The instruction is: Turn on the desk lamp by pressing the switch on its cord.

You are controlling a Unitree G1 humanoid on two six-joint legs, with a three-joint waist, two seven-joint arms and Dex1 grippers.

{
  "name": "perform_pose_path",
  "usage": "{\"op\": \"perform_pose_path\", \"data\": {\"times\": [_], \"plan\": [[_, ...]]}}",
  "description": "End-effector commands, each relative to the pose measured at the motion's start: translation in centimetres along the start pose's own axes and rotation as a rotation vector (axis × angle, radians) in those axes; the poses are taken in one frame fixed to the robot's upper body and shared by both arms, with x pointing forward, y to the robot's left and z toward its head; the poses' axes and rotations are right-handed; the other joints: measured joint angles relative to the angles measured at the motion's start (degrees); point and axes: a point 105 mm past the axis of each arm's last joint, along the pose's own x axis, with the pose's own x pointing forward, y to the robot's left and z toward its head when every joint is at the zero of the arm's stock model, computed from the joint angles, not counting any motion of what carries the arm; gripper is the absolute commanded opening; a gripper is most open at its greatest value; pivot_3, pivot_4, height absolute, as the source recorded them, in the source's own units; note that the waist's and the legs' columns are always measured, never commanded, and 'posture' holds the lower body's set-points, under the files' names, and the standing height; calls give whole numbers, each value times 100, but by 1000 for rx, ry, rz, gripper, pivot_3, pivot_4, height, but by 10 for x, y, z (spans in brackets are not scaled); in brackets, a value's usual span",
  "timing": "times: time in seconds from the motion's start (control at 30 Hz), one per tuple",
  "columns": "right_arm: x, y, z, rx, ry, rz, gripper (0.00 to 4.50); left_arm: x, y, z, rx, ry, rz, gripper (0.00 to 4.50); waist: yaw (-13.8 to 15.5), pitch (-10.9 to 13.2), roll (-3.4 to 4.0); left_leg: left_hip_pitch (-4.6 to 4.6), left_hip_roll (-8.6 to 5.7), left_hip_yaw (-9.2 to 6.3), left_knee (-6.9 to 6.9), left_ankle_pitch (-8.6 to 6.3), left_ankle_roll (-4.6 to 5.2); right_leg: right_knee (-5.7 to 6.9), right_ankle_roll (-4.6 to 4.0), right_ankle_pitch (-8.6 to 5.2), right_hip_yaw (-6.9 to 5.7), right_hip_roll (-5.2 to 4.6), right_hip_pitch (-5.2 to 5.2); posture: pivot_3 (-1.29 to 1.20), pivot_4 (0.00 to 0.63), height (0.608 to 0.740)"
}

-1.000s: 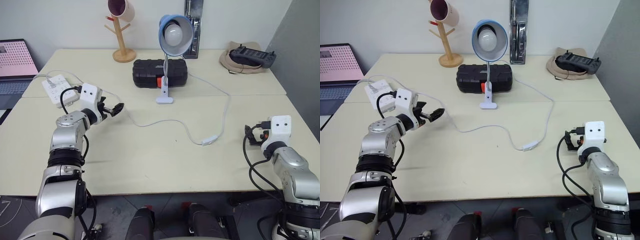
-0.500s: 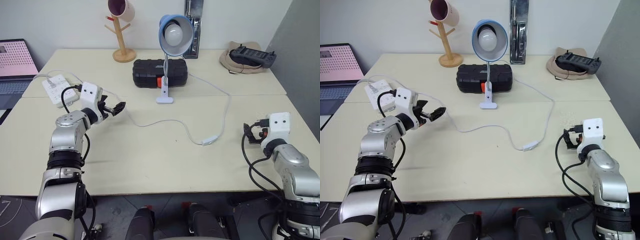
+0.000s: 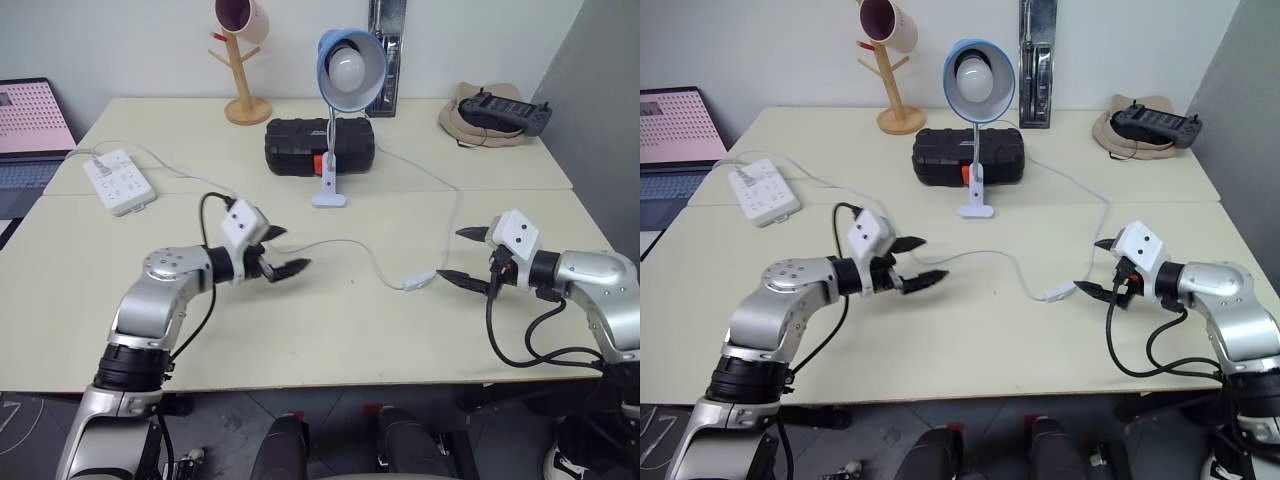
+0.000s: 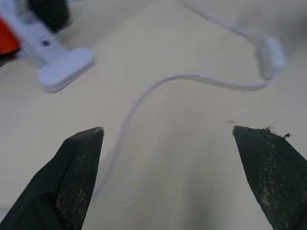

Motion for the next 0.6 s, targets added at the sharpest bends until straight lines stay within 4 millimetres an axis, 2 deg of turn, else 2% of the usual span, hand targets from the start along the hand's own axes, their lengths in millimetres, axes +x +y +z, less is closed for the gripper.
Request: {"op": "perform_pose_path", "data": {"times": [0.03,0.17,0.33,0.43,0.6], "plan": [[4,-1,5,-133,10,152,4500,-5,-30,22,52,-44,-155,4489,-8,0,0,2,1,2,0,0,0,0,1,0,1,1,0,0,150,740],[13,1,-2,-199,41,264,4500,-12,-47,15,47,-10,-242,4489,-13,0,0,6,3,1,-1,0,0,2,5,-4,1,4,1,0,150,740],[22,-2,-5,-198,46,298,4500,-11,-44,10,44,-2,-205,4489,8,1,1,1,2,2,1,0,0,1,-13,6,1,1,0,0,150,740],[26,2,-14,-235,72,343,4500,-13,-52,9,28,-5,-234,4489,14,0,1,1,1,1,1,0,0,1,-13,6,1,0,0,0,150,740],[30,-1,-17,-255,84,359,4500,-14,-59,8,34,0,-263,4489,14,1,2,2,2,1,0,0,0,0,-14,6,0,-1,0,0,150,740]]}}
